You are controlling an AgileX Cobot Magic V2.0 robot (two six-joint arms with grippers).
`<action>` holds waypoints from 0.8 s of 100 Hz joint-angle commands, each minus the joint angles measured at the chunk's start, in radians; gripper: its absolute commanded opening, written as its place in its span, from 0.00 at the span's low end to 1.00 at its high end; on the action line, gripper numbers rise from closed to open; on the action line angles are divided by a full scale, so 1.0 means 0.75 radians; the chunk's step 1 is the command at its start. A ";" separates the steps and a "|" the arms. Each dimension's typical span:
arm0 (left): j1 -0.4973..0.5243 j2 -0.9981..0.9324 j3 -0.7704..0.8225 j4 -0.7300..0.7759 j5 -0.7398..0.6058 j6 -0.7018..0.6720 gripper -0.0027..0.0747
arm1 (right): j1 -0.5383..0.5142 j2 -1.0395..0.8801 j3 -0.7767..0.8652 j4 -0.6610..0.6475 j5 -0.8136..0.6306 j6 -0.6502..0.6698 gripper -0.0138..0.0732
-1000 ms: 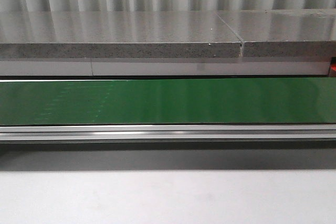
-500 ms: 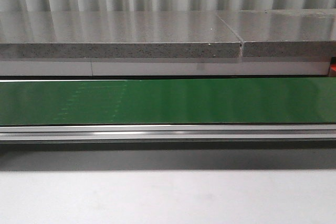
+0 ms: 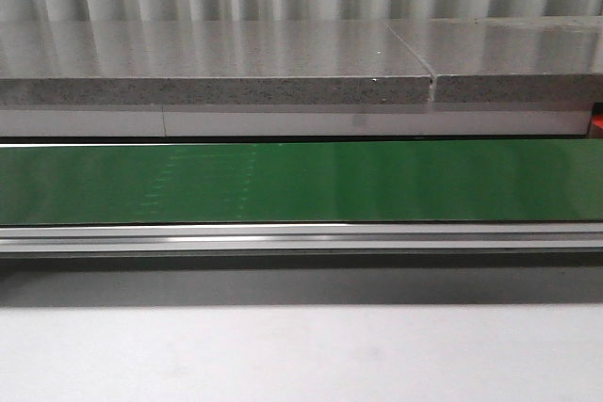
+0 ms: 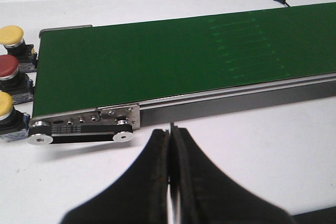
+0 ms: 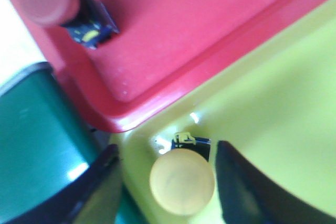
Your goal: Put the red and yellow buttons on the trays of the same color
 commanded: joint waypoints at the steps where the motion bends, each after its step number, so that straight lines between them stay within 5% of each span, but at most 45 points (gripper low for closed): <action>1: -0.008 0.013 -0.035 -0.017 -0.083 0.002 0.01 | 0.037 -0.126 -0.036 0.015 -0.018 -0.024 0.47; 18: -0.008 0.013 -0.035 -0.017 -0.083 0.002 0.01 | 0.142 -0.258 -0.036 0.013 0.011 -0.033 0.24; 39: -0.008 0.013 -0.035 -0.017 -0.083 0.002 0.01 | 0.362 -0.367 -0.036 0.013 0.028 -0.053 0.11; 80: -0.008 0.013 -0.035 -0.017 -0.083 0.002 0.01 | 0.685 -0.479 -0.035 0.013 0.009 -0.153 0.08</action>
